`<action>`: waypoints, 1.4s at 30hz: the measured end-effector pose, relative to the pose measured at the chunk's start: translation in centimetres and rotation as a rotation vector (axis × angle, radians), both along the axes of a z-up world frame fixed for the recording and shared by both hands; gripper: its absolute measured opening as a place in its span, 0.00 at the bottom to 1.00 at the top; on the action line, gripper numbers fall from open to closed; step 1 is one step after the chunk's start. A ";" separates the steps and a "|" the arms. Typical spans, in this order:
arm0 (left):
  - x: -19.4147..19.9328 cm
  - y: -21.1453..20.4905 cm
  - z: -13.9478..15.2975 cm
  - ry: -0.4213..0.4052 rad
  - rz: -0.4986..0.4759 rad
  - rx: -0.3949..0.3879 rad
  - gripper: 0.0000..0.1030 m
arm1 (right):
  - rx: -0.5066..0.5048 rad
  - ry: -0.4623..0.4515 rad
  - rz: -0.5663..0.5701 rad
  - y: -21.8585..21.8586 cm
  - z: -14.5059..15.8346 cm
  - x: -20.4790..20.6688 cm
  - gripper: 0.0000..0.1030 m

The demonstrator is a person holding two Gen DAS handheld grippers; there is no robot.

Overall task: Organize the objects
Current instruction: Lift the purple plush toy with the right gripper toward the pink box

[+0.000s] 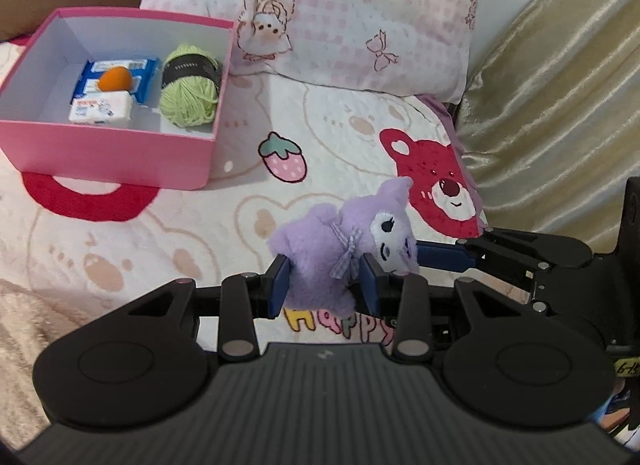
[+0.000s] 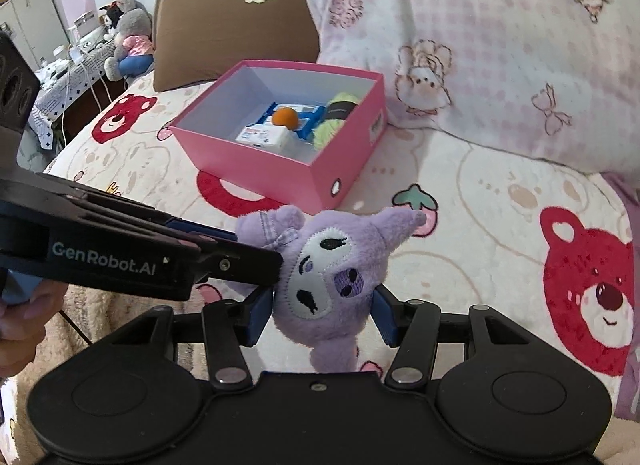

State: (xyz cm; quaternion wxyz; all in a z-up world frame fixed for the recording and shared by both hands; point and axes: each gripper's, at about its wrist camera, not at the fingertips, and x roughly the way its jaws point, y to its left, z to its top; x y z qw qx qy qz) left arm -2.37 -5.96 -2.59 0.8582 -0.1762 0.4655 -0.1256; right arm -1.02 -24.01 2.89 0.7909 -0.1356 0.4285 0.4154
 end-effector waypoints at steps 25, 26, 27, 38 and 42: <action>0.6 8.0 3.1 -0.138 0.086 -0.091 0.39 | 0.060 -0.115 0.022 7.1 4.3 -0.2 0.58; 1.0 8.3 3.3 -0.152 0.093 -0.085 0.40 | 0.069 -0.119 0.017 7.5 4.5 0.1 0.58; 1.5 8.5 3.6 -0.164 0.101 -0.078 0.40 | 0.075 -0.127 0.017 8.1 4.7 0.5 0.58; 8.0 13.4 4.8 -0.204 0.226 -0.126 0.42 | 0.144 -0.172 0.019 13.4 5.8 6.2 0.55; 10.0 14.6 3.0 -0.190 0.293 -0.124 0.42 | 0.155 -0.125 0.020 15.6 4.2 8.8 0.52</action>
